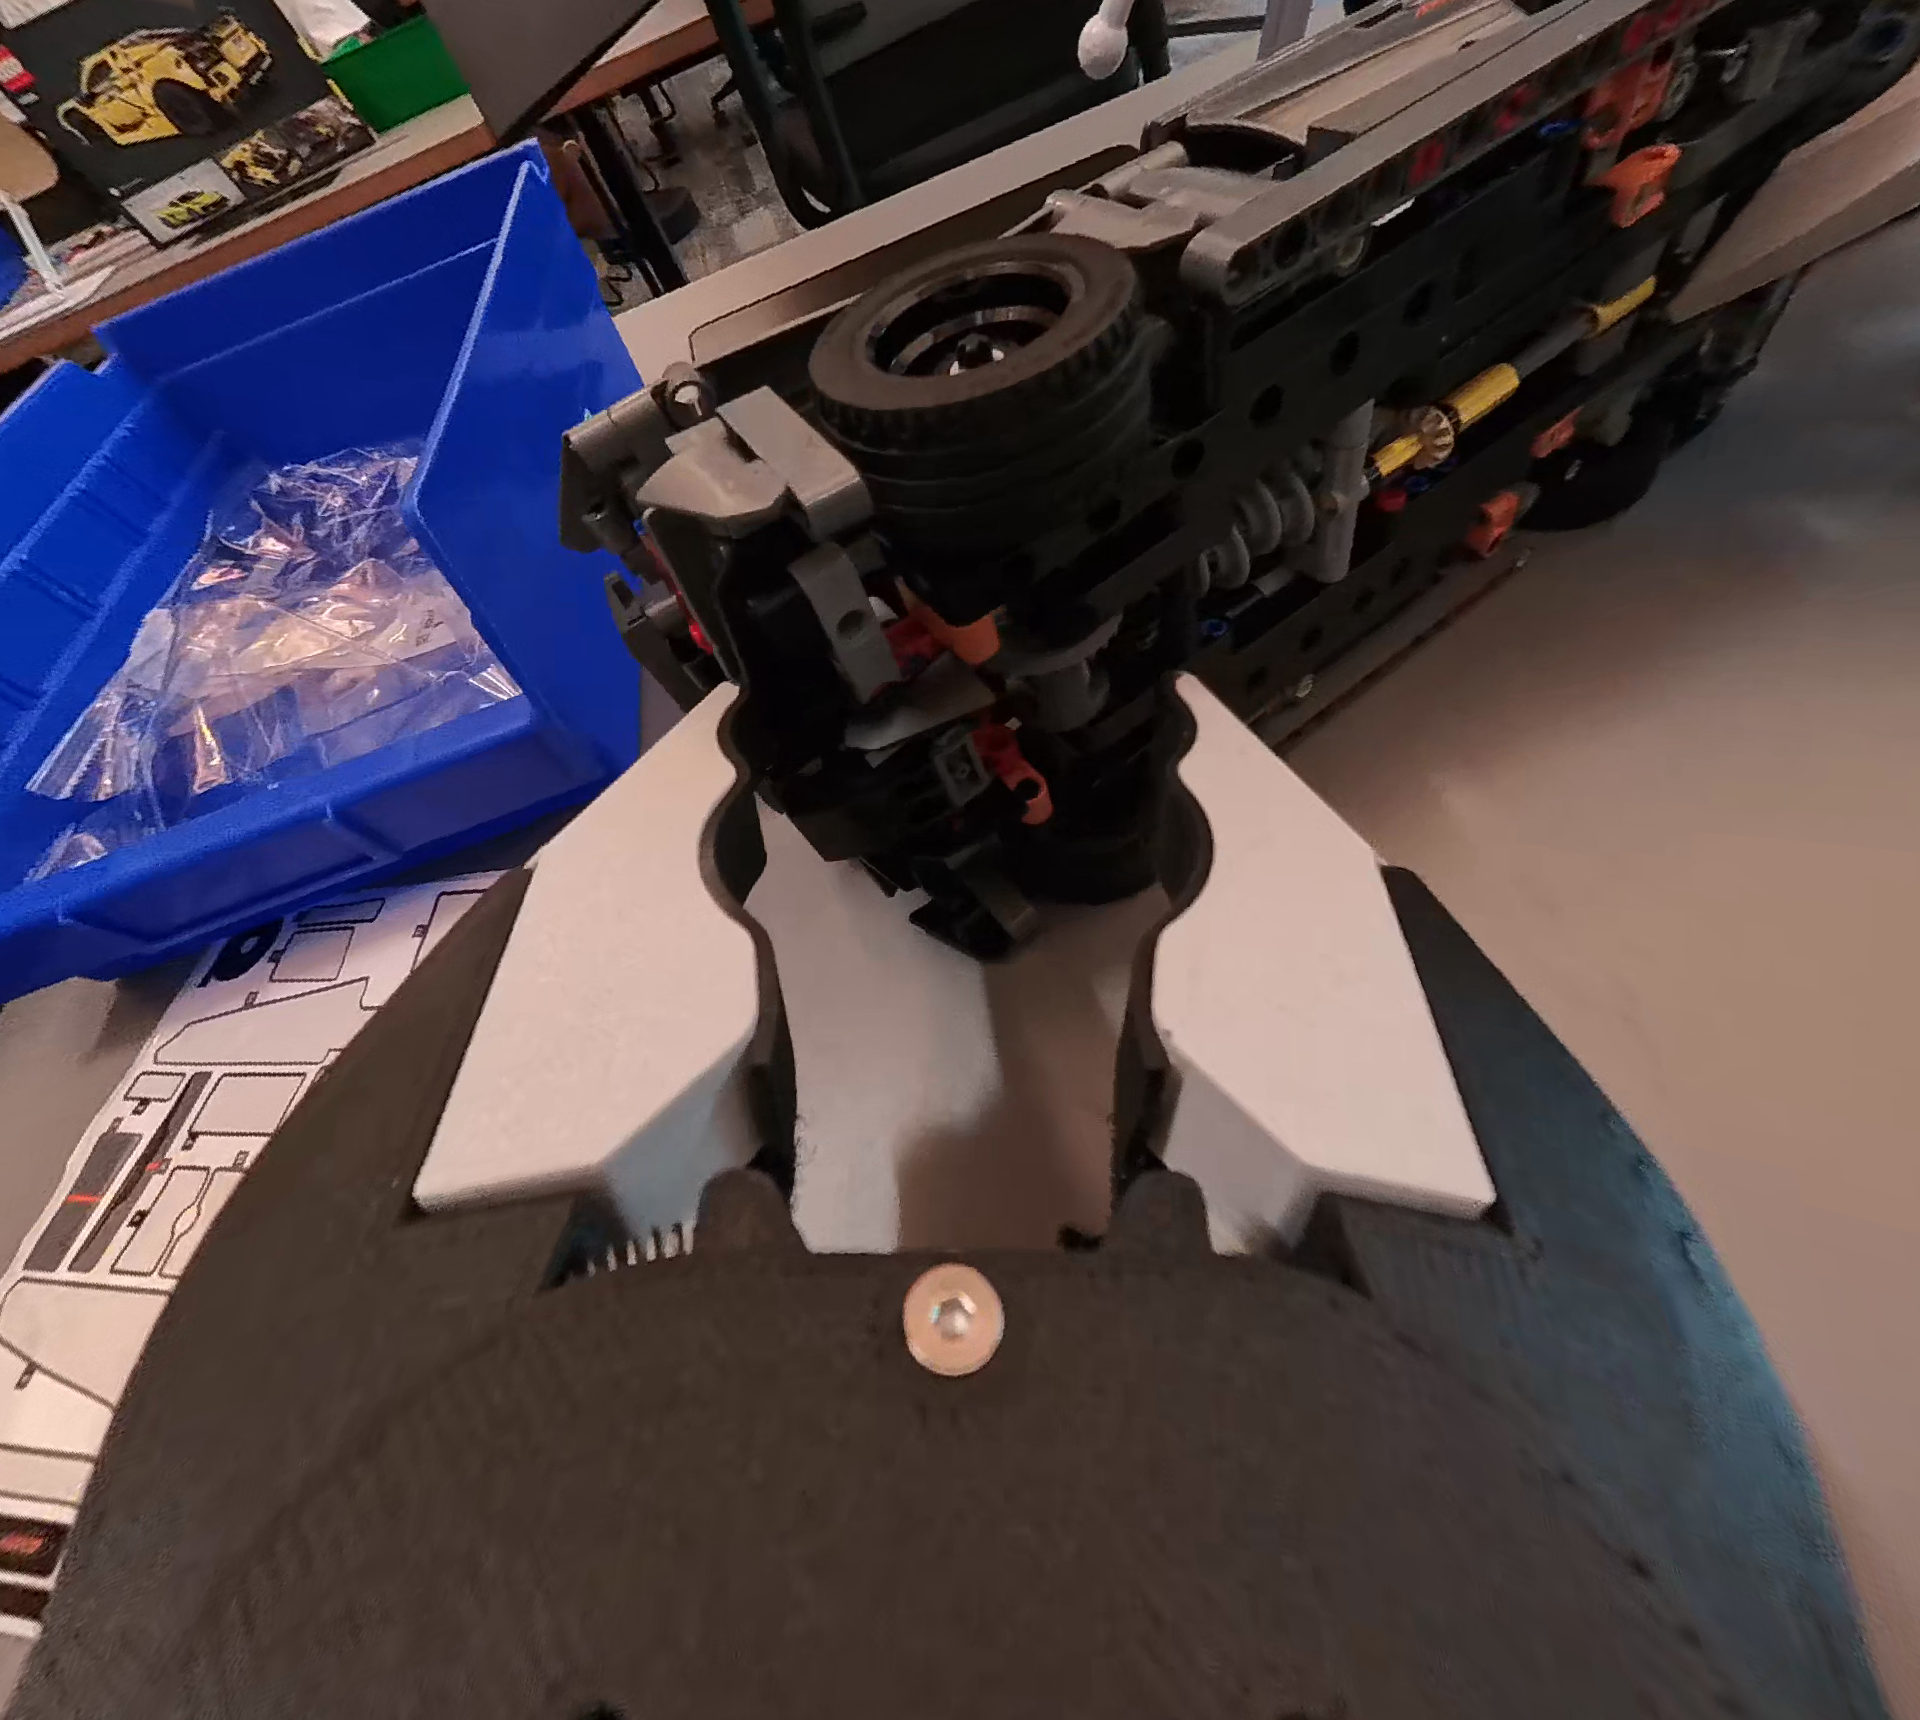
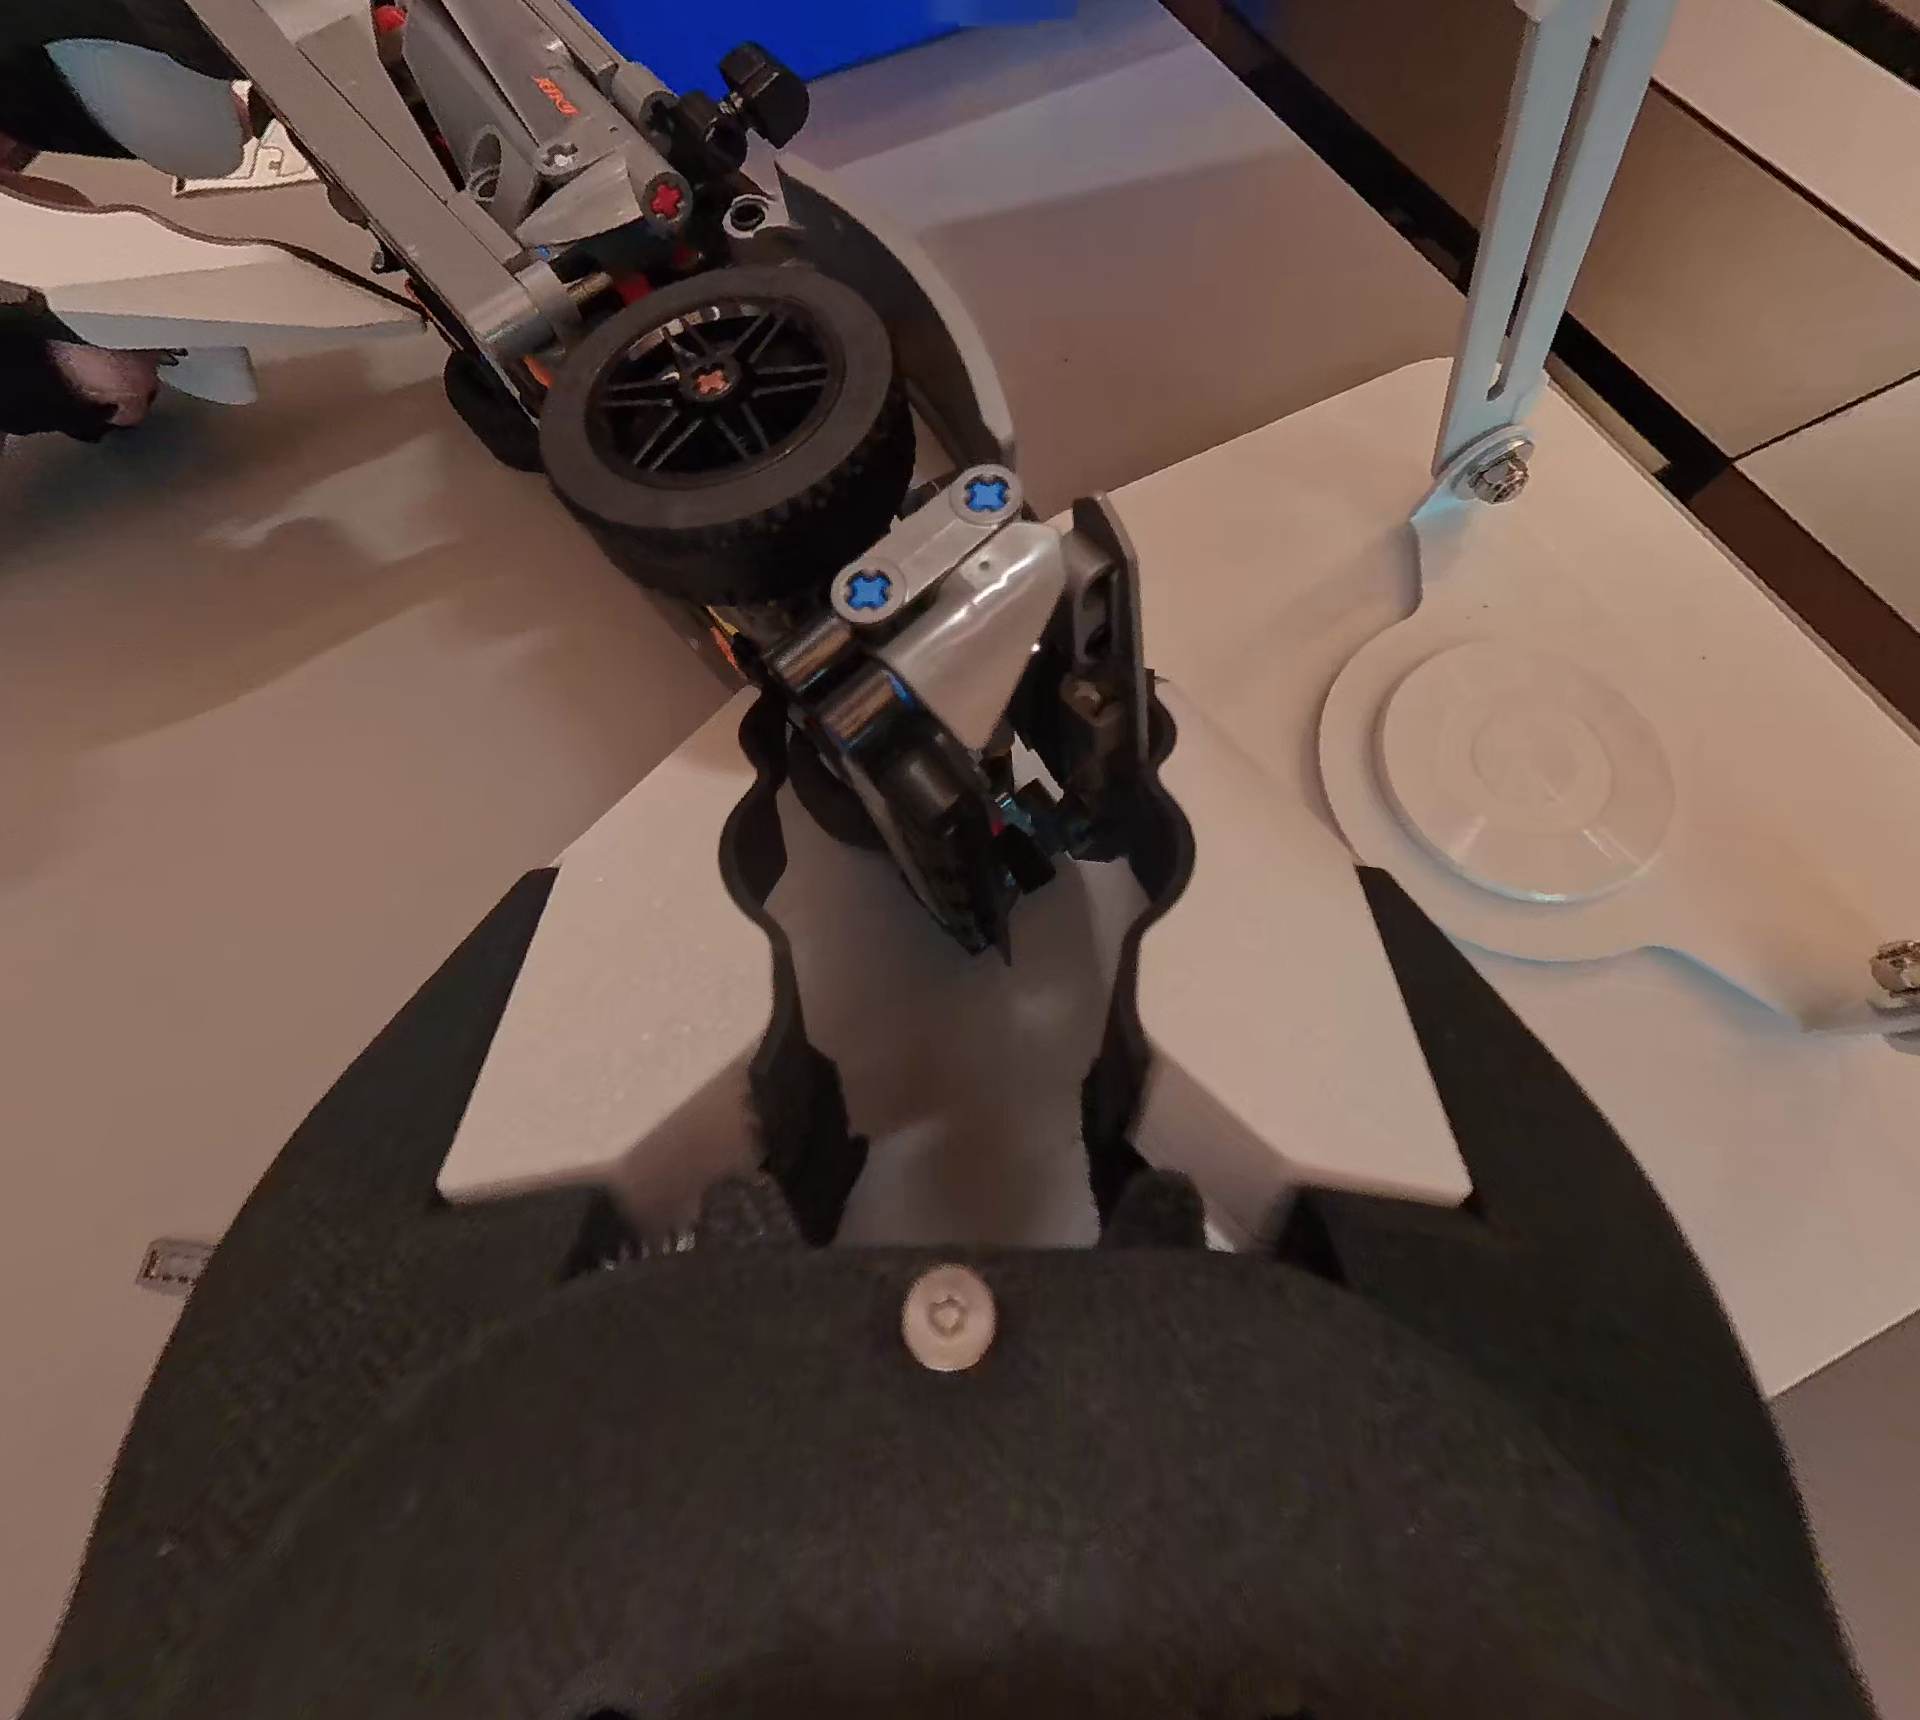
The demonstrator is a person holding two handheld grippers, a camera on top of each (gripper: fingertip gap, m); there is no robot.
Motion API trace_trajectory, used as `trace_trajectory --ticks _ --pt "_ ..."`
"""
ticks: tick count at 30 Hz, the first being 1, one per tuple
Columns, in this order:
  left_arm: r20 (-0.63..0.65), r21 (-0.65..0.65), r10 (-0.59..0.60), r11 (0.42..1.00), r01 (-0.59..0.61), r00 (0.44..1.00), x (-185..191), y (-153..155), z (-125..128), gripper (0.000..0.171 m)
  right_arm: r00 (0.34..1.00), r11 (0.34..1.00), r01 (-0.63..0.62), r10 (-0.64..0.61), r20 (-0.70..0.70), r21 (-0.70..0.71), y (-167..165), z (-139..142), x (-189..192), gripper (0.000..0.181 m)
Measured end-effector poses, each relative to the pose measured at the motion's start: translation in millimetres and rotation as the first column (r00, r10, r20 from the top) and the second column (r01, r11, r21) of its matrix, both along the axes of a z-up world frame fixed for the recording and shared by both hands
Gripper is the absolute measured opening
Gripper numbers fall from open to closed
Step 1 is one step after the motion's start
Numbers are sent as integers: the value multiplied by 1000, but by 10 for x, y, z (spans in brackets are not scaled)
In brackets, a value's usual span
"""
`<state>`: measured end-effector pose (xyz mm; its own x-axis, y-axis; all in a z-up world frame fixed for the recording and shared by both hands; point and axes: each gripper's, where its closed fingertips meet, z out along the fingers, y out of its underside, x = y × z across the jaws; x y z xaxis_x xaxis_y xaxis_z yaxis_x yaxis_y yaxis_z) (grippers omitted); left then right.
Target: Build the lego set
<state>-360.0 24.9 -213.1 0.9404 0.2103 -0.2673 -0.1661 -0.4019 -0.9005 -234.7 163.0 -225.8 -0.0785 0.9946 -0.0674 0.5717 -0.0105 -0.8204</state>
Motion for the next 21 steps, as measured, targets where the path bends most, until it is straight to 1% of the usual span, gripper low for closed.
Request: trace_trajectory --ticks 2,4,10,16,21 --pt "1 -10 11 1000 -11 1000 -7 4 -16 72 1000 1000 -4 4 2 8 -4 -2 1 65" --pt "28 -2 11 1000 -11 1000 6 20 -16 73 1000 1000 -6 6 0 7 -5 -3 1 66" --pt "103 44 -1 999 -4 995 10 12 31 67 1000 1000 -11 11 -1 7 -8 -3 2 65" --pt "140 58 11 998 -19 990 0 30 41 67 1000 1000 -10 10 -1 3 -4 -5 -4 66" --pt "139 53 33 998 -40 990 -13 37 35 66 1000 1000 -11 11 2 4 -3 -9 -7 66"
